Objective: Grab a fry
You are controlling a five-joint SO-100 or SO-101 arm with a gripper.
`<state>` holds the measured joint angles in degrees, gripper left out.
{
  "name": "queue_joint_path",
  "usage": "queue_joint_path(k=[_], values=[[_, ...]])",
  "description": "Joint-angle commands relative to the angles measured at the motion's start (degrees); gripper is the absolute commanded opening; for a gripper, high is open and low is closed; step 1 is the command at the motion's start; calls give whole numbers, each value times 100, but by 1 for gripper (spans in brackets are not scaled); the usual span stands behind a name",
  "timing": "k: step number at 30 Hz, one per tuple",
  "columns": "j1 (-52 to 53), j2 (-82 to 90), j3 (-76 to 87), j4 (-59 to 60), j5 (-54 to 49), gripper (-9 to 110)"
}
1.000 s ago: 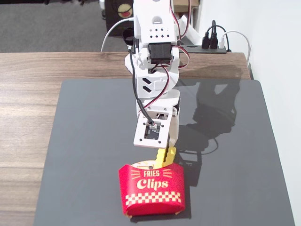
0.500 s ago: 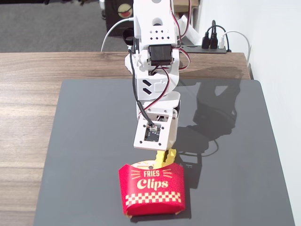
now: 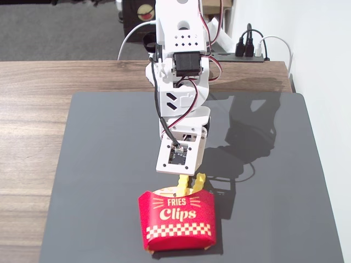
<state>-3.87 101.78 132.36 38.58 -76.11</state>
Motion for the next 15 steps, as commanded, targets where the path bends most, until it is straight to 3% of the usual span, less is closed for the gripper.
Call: queue_joint_path(k=[1,15], values=[[-62,281,-114,105,18,4],[-132,2206,1239,809,-18,4]])
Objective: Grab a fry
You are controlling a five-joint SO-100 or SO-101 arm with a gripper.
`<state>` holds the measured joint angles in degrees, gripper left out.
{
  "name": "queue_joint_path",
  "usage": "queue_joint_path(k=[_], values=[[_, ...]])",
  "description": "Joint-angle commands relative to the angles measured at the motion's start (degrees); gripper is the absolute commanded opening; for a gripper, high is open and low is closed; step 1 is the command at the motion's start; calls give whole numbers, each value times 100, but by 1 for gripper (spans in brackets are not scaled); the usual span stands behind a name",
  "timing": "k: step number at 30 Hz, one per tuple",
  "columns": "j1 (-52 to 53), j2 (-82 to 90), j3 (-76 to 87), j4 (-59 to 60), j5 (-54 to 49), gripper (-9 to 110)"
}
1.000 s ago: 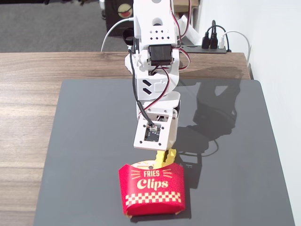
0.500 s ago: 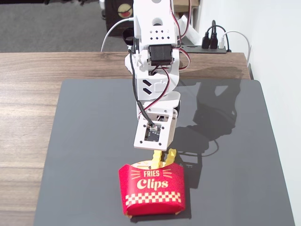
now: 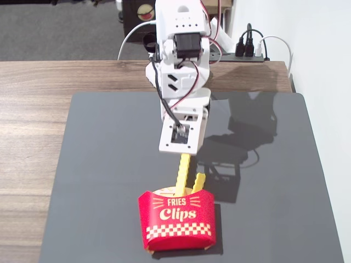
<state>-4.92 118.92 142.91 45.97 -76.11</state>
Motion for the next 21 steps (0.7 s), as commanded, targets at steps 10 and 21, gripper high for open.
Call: queue_joint_path(k=[10,21], values=[[-158,2654,1292,1195,70,4],[-44,3797,589,2979,-281,4]])
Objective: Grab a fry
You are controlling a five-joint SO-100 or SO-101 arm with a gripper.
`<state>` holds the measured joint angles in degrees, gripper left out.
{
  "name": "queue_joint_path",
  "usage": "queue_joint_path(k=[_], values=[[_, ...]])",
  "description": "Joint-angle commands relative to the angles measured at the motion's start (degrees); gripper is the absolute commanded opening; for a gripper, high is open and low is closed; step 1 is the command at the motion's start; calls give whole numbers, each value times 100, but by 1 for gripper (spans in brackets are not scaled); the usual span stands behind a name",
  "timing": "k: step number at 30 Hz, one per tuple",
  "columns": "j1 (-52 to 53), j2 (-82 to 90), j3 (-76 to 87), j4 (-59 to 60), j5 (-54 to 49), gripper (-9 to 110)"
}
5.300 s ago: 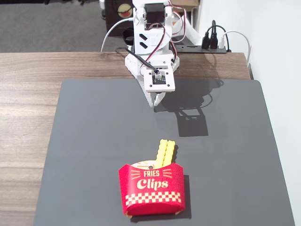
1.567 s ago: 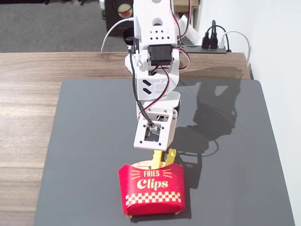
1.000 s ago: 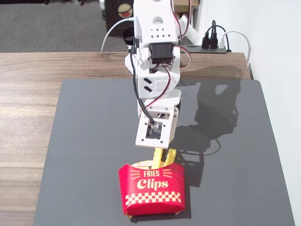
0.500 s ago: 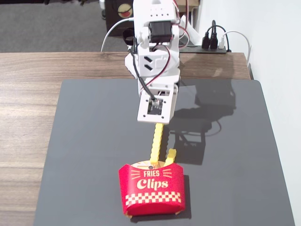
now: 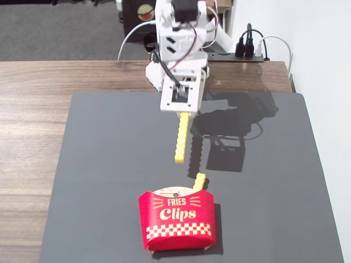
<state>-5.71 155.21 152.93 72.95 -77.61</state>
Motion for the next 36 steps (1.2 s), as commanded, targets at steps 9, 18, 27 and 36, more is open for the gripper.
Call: queue_joint_path(k=[9,18,27,36], values=[[290,9,-1652,1230,-853,4],[633,-703,-2769,1318,-1266,4],[791,-1204,-3085,1195,-1327,4],[800,-1345,-3023,1055,-1292,4]])
